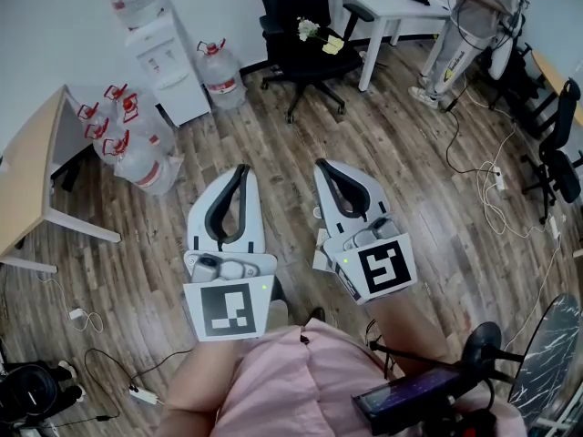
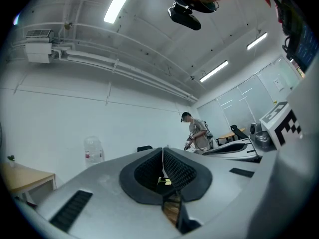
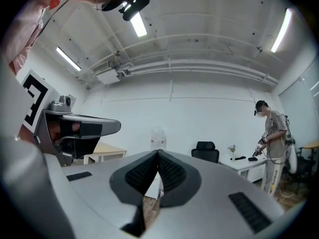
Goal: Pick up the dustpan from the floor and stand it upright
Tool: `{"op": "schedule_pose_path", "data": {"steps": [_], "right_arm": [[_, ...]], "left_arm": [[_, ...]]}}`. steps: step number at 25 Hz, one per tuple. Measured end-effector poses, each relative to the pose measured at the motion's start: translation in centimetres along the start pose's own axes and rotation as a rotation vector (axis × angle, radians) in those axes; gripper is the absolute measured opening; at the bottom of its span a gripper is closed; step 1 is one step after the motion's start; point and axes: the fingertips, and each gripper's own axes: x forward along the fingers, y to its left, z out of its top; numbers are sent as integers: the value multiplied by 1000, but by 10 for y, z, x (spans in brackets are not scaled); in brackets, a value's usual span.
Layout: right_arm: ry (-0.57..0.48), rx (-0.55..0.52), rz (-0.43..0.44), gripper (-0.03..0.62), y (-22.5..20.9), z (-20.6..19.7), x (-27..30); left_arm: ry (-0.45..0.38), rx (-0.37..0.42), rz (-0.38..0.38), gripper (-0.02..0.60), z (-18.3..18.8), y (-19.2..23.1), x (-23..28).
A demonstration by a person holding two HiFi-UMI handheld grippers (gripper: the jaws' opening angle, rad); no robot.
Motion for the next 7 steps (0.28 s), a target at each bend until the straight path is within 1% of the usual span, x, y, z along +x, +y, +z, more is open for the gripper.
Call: {"op": "schedule_pose_path", "data": {"steps": [7], "right_arm": [[-4, 2, 0, 0, 4, -5, 7]], "left_arm": [[0, 1, -4, 15, -6, 5, 3]]}}
